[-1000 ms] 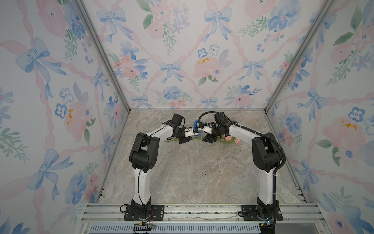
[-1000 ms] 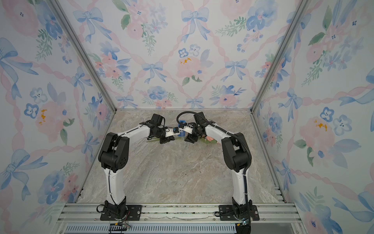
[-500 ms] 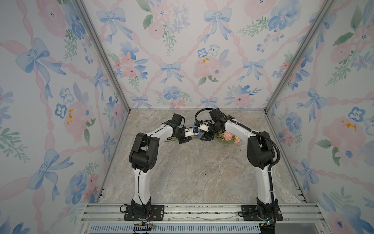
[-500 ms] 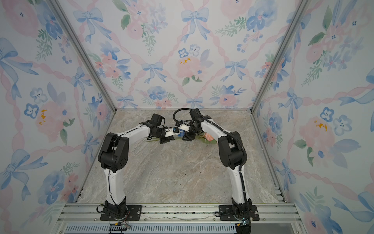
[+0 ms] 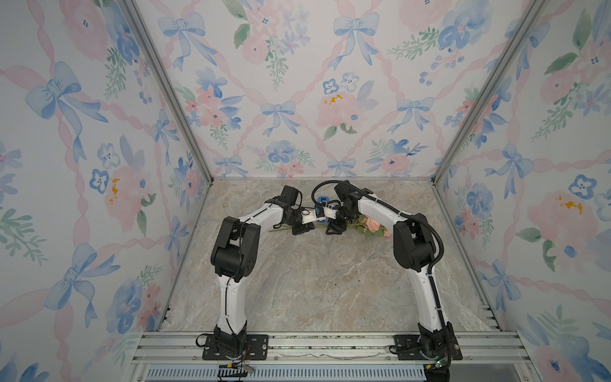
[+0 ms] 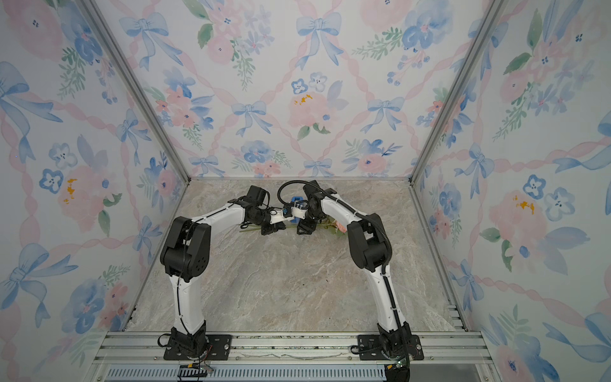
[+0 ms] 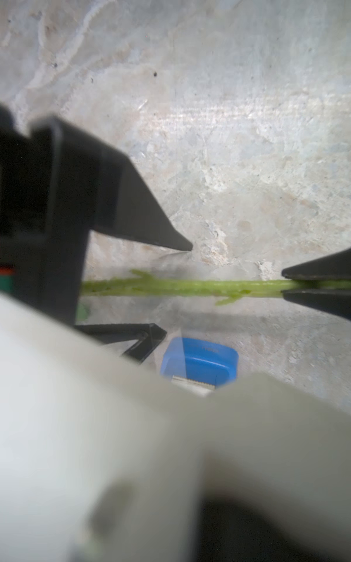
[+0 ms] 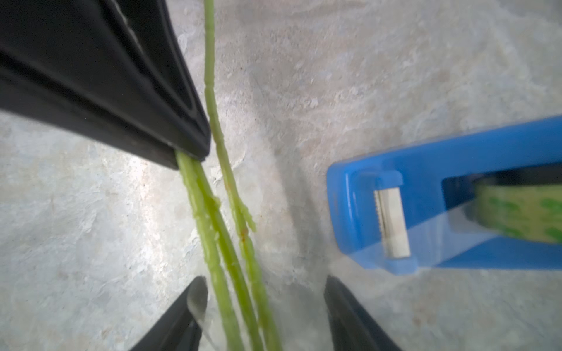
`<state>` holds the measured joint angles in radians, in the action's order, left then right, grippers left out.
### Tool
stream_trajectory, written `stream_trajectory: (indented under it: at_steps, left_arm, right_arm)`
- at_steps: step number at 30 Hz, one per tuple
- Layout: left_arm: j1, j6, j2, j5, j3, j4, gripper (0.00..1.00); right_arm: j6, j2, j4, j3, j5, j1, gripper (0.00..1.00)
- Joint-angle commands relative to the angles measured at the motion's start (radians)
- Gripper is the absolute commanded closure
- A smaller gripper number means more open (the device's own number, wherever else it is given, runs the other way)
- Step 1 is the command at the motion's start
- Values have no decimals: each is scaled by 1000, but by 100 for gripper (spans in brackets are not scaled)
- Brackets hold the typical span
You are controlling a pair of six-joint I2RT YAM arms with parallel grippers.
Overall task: Wrap bouquets with tape
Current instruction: Wrap the tape around the bouquet.
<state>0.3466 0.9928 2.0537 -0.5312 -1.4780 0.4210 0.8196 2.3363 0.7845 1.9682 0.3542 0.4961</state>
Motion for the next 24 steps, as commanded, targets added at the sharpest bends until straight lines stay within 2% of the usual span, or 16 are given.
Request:
stream_trajectory:
  at_steps: [1,6,8,14,18,20,22,24]
  left_arm:
    - [-5,38,-51,-76,-4,15,100]
    - [-5,33,-58,-83,-1,15,100]
    - [-6,34,-62,-76,1,15,100]
    - [-17,32,-75,-63,12,14,100]
    - [-37,30,-103,-59,39,15,77]
    - [-48,28,-121,-61,54,15,67]
    - [-72,25,-142,-77,66,15,64]
    - [-99,13,-165,-104,77,15,55]
  right_arm:
    - [10,32,47,44,-3,22,39]
    - [23,47,39,58,-23,25,59]
    - [34,44,37,54,-33,25,63]
    - [59,9,-3,29,-47,22,86]
    - [70,-20,-47,1,-51,17,100]
    - [80,-34,-55,-11,-53,16,100]
    - [98,-58,-85,-43,-57,18,100]
    - [113,-79,-132,-84,-77,20,100]
